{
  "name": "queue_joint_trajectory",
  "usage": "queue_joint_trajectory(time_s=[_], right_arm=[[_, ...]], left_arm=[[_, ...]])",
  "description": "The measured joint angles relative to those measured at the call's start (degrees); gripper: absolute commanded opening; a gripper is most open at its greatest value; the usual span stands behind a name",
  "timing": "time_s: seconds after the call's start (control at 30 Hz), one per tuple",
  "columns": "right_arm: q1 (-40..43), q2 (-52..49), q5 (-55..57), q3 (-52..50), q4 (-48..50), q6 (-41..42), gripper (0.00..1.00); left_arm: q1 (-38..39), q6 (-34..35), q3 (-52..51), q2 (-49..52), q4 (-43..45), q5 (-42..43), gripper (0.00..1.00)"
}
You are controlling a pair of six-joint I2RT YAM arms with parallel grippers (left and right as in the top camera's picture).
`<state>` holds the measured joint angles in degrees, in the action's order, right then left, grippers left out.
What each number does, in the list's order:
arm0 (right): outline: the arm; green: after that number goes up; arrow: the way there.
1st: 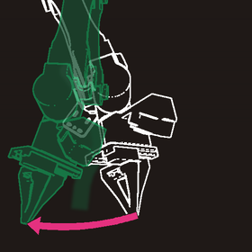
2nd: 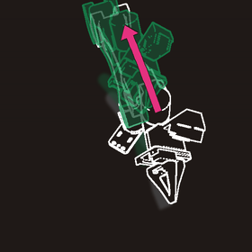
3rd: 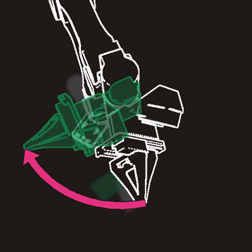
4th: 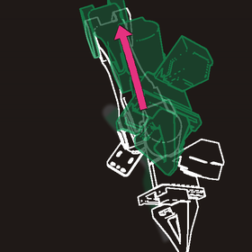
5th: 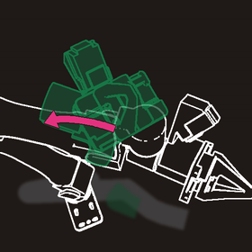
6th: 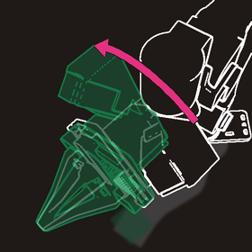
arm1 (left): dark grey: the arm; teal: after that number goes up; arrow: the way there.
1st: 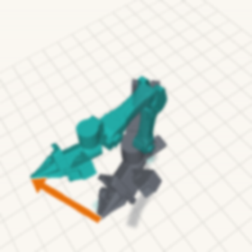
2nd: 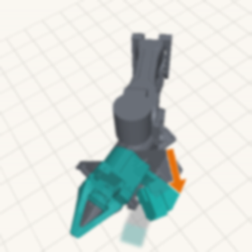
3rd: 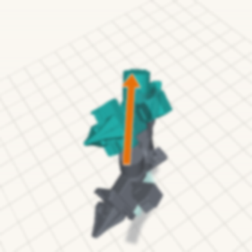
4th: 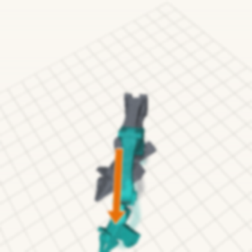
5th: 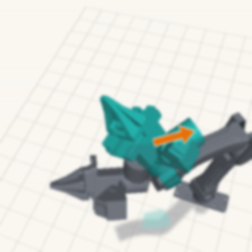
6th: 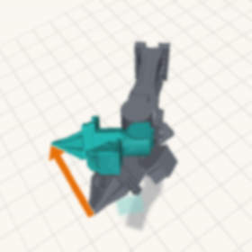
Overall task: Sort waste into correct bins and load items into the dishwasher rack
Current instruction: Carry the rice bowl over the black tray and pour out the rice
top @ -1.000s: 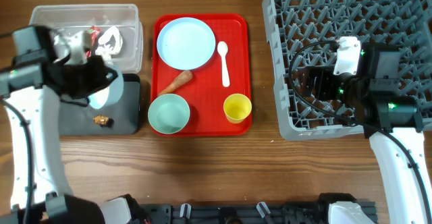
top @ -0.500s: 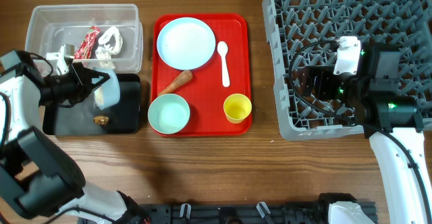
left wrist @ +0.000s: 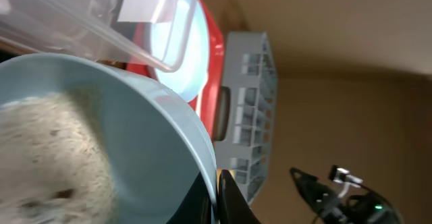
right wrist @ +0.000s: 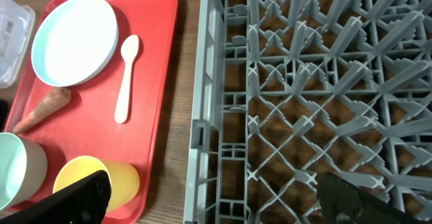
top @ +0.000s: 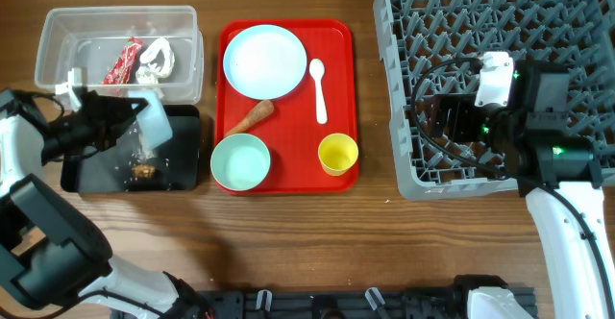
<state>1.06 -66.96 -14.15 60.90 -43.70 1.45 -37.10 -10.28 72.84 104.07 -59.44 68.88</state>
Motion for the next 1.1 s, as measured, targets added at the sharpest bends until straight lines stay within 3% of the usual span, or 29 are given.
queue_joint_trajectory(time_s=[0.8, 1.1], right_arm=[[0.0, 0.0, 0.0, 0.0, 0.0, 0.0, 1.0], [0.0, 0.0, 0.0, 0.0, -0.02, 0.0, 1.0]], left_arm=[[-11.1, 0.02, 0.0, 0.0, -0.7, 18.12, 0.04], [-11.58, 0.02, 0.0, 0.0, -0.94, 19.47, 0.04]])
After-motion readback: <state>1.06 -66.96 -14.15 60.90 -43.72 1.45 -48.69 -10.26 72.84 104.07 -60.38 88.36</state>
